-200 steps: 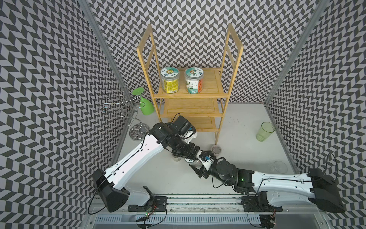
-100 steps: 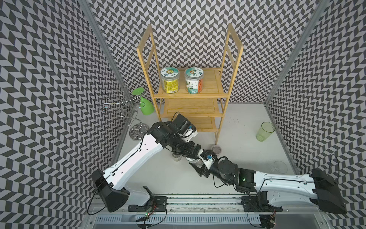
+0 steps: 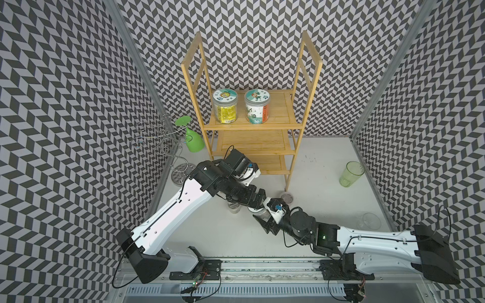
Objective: Place the seed container on the shelf
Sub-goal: Pick up the seed jar at the center of the board.
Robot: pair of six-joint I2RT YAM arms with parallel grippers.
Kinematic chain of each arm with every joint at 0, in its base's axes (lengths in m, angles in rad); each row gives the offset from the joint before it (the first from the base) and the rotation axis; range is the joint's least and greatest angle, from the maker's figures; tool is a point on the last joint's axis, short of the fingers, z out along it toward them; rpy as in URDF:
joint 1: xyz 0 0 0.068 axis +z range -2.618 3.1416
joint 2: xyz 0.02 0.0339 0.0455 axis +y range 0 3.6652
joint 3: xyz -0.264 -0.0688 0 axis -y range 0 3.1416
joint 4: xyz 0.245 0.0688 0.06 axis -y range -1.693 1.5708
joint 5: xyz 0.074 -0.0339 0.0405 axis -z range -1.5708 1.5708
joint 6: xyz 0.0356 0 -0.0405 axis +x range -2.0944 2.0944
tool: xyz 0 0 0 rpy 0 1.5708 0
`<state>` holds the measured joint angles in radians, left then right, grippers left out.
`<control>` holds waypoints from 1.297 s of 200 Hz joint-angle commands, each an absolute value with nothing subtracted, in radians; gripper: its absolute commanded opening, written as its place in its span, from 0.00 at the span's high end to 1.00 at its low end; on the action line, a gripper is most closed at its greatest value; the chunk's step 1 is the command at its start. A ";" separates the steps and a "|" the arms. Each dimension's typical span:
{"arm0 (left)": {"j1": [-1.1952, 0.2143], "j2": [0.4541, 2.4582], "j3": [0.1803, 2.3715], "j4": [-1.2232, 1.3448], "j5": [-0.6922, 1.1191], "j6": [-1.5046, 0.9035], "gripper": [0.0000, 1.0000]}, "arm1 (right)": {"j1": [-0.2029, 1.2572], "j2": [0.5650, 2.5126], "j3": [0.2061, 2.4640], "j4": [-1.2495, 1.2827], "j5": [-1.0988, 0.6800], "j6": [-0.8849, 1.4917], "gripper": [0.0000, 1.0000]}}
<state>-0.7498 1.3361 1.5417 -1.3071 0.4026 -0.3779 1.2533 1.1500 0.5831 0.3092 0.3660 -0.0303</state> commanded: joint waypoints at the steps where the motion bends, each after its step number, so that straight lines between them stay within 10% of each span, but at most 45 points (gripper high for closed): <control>1: -0.757 1.292 1.602 -1.311 0.490 -0.339 0.00 | 1.238 1.144 0.565 0.270 0.380 -0.006 0.26; 259: -0.548 0.958 1.417 -1.127 -0.001 -0.481 0.00 | 1.262 1.087 1.104 0.052 0.650 0.009 0.27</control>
<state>-0.5552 0.9802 1.4551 -1.1954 0.0433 -0.4469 1.2491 1.0554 1.0241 -0.0010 0.5404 0.0082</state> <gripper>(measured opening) 0.995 0.787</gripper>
